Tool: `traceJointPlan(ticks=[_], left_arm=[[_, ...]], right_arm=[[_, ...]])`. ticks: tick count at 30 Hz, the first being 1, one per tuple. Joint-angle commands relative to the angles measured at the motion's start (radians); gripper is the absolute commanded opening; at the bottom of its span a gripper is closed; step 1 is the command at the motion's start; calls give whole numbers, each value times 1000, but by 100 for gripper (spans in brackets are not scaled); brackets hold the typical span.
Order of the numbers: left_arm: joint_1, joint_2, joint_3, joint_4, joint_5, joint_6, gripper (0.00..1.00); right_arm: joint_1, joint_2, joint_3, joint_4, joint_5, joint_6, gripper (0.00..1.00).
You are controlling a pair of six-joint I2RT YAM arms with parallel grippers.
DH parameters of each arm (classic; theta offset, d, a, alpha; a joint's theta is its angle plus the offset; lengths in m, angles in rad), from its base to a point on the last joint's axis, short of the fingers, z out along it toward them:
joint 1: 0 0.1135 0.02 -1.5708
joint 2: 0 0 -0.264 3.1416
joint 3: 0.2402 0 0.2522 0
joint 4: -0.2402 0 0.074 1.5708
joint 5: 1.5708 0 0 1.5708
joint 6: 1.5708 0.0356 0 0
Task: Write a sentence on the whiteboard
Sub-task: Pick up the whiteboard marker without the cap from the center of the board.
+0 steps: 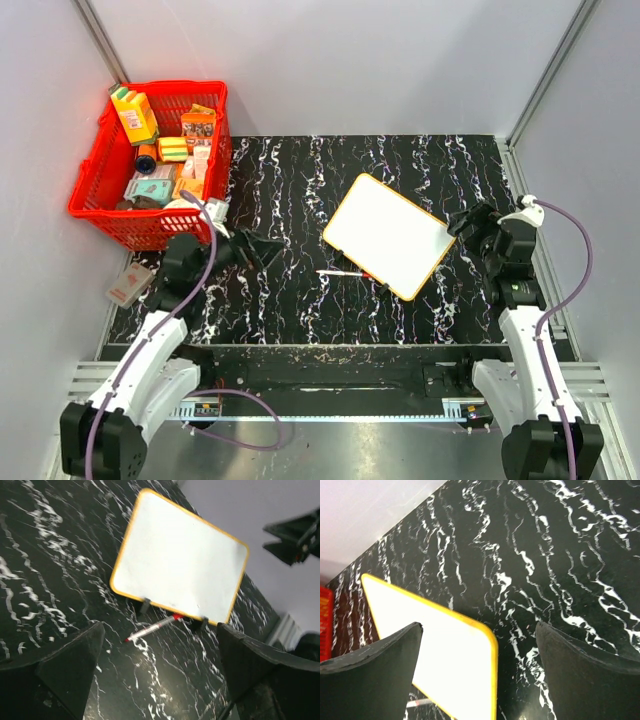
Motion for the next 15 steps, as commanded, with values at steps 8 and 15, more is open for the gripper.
traceJointPlan(ticks=[8,15], left_arm=[[-411,402,311,-326,-309,351,99],[-565,747,486,-427,-438,587,99]], right_arm=[[1,-81,59,-136,-182,-25,100],[1,-138,40,-164,-248,-36,100]])
